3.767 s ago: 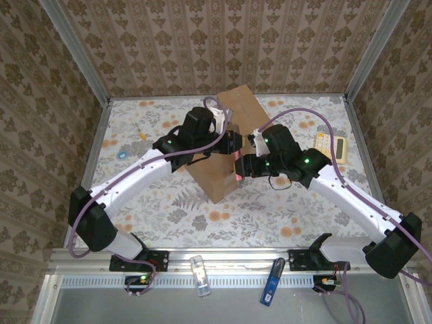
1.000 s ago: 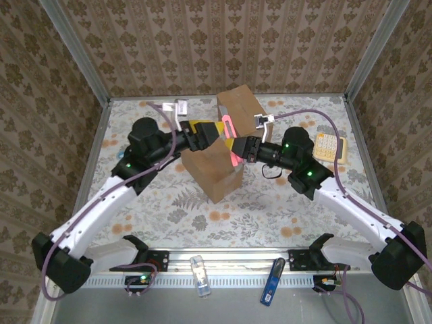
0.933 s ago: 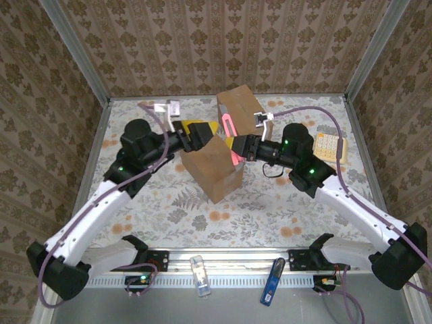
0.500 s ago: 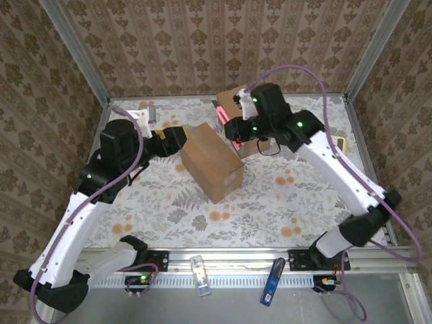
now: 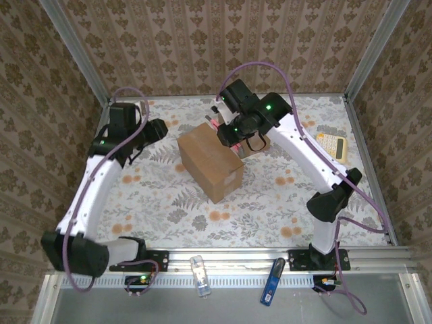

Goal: Unpack the express box

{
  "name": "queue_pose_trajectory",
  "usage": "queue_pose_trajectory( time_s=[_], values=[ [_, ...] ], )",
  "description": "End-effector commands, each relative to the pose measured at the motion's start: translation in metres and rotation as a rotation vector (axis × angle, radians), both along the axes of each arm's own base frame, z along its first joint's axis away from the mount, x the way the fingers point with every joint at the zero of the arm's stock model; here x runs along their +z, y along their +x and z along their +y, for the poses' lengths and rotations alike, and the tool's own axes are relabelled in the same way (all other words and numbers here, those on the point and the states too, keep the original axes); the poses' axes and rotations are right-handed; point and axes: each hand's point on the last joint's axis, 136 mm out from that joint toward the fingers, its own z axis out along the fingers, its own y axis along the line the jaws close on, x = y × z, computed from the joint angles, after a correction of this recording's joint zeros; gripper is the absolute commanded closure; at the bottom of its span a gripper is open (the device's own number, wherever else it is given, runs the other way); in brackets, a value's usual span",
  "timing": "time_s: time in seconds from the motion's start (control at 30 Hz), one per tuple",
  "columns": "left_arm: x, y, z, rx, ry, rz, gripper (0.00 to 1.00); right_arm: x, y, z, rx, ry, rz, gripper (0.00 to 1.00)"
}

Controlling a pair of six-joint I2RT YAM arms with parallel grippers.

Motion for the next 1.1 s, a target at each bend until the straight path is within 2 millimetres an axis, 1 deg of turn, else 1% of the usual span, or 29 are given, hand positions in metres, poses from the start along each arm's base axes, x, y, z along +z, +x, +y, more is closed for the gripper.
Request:
queue_pose_trajectory(
  time_s=[0.0,0.07,0.1,0.17,0.27,0.4,0.53,0.6,0.7,0.8,0.87,1.07],
  values=[
    [0.011,0.046,-0.004,-0.049,-0.042,-0.078,0.58,-0.002,-0.006,-0.009,0.012,-0.071,0.005,1.00],
    [-0.002,0.072,0.000,-0.049,-0.025,-0.061,0.61,-0.001,-0.008,-0.009,0.011,-0.070,0.004,1.00],
    [-0.006,0.081,0.000,-0.058,-0.022,-0.059,0.63,0.000,-0.009,-0.009,0.012,-0.067,0.002,1.00],
    [-0.021,0.101,-0.007,-0.095,-0.021,-0.048,0.64,0.000,-0.012,-0.009,0.013,-0.063,0.004,1.00],
    [-0.044,0.122,-0.020,-0.158,-0.036,-0.030,0.65,-0.002,-0.016,-0.009,0.015,-0.055,0.011,1.00],
    [-0.072,0.136,-0.038,-0.225,-0.053,-0.002,0.66,-0.004,-0.022,-0.007,0.025,-0.039,0.026,1.00],
    [-0.089,0.134,-0.060,-0.294,-0.050,0.023,0.66,-0.008,-0.023,-0.006,0.026,-0.038,0.037,1.00],
    [-0.098,0.128,-0.071,-0.321,-0.040,0.043,0.66,-0.011,-0.024,-0.006,0.026,-0.042,0.043,1.00],
    [-0.114,0.119,-0.082,-0.346,-0.036,0.075,0.66,-0.016,-0.022,-0.005,0.023,-0.050,0.052,1.00],
    [-0.125,0.110,-0.086,-0.350,-0.037,0.099,0.67,-0.019,-0.022,-0.005,0.019,-0.059,0.060,1.00],
    [-0.128,0.104,-0.087,-0.350,-0.041,0.104,0.67,-0.020,-0.023,-0.004,0.020,-0.063,0.064,1.00],
    [-0.131,0.082,-0.091,-0.348,-0.049,0.115,0.67,-0.022,-0.026,-0.006,0.025,-0.080,0.070,1.00]
  ],
)
